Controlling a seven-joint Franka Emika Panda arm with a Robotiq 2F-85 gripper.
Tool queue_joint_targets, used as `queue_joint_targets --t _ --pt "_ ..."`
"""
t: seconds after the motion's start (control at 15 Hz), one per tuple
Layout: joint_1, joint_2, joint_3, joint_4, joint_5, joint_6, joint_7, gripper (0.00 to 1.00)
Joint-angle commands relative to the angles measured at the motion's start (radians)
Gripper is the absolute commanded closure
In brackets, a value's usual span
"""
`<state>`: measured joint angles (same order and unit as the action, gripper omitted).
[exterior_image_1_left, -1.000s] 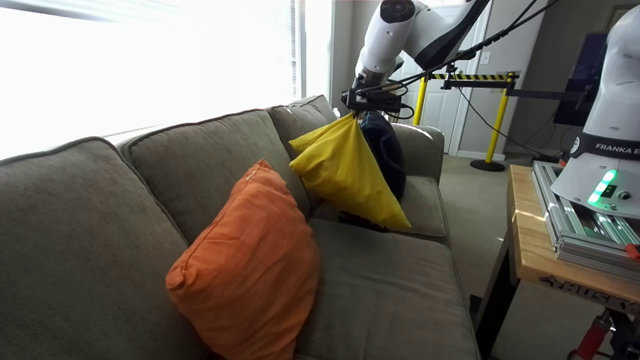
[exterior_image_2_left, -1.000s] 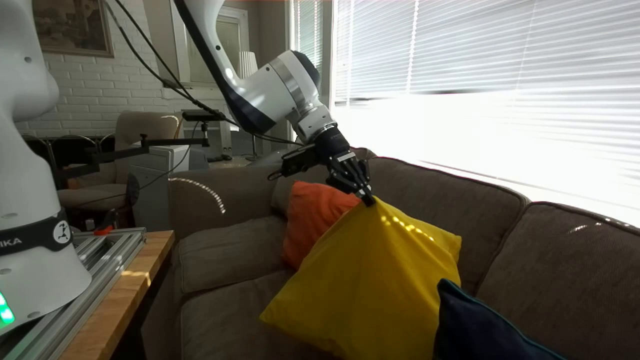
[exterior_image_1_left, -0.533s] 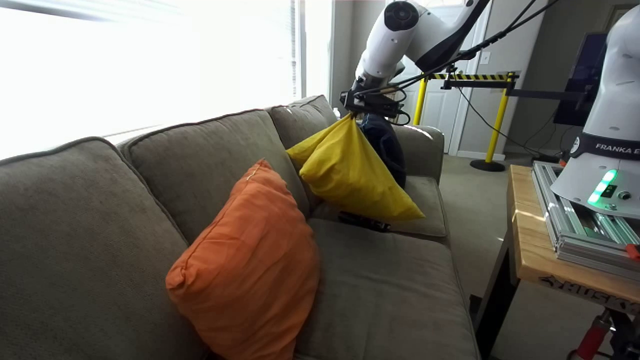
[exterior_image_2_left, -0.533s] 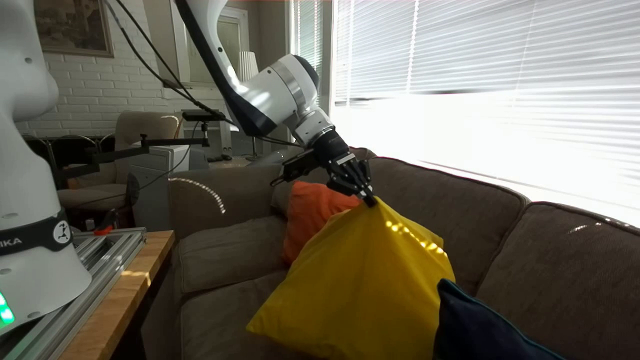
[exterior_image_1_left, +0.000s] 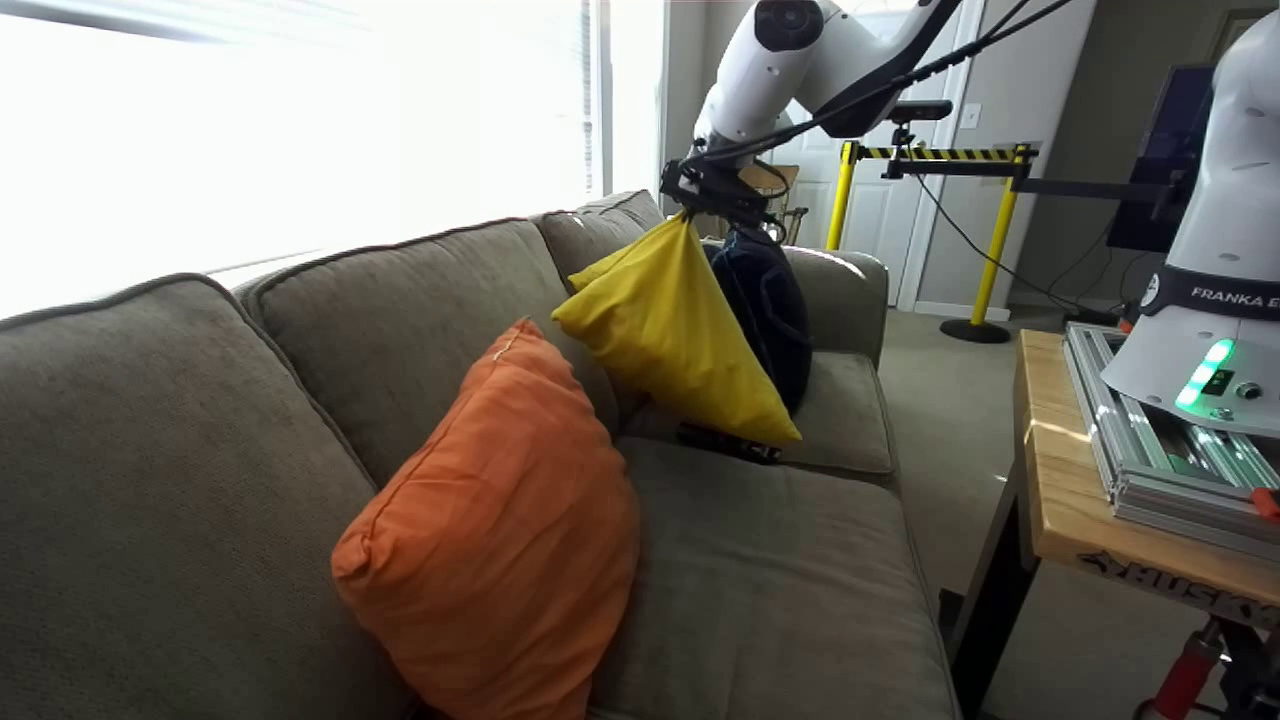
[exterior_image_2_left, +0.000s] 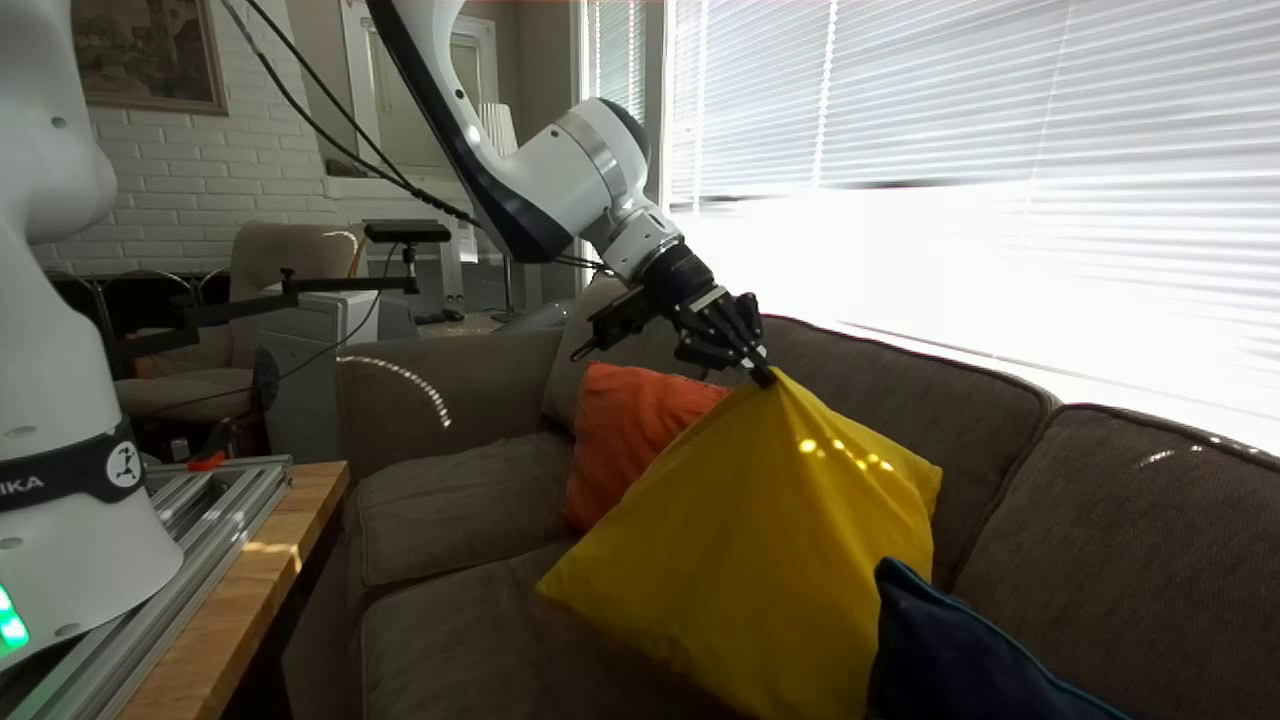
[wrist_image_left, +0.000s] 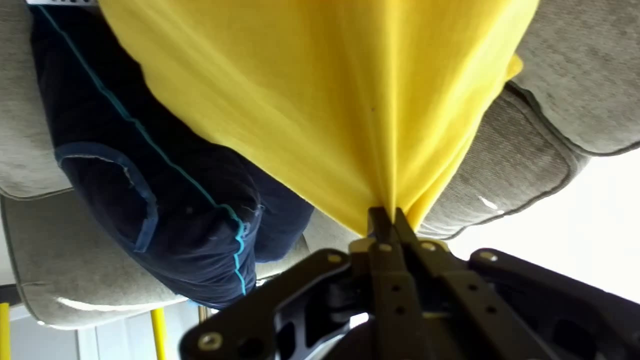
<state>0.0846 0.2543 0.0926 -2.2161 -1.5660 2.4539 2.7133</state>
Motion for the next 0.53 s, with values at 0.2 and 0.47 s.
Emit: queue_joint_targets --t 0.2,0.47 --pt "0.024 0.025 0.017 0.167 -0.008 -0.051 0.028 1.0" --pt "0.042 0.026 0.025 0.192 -0.04 -0.049 0.033 1.0"
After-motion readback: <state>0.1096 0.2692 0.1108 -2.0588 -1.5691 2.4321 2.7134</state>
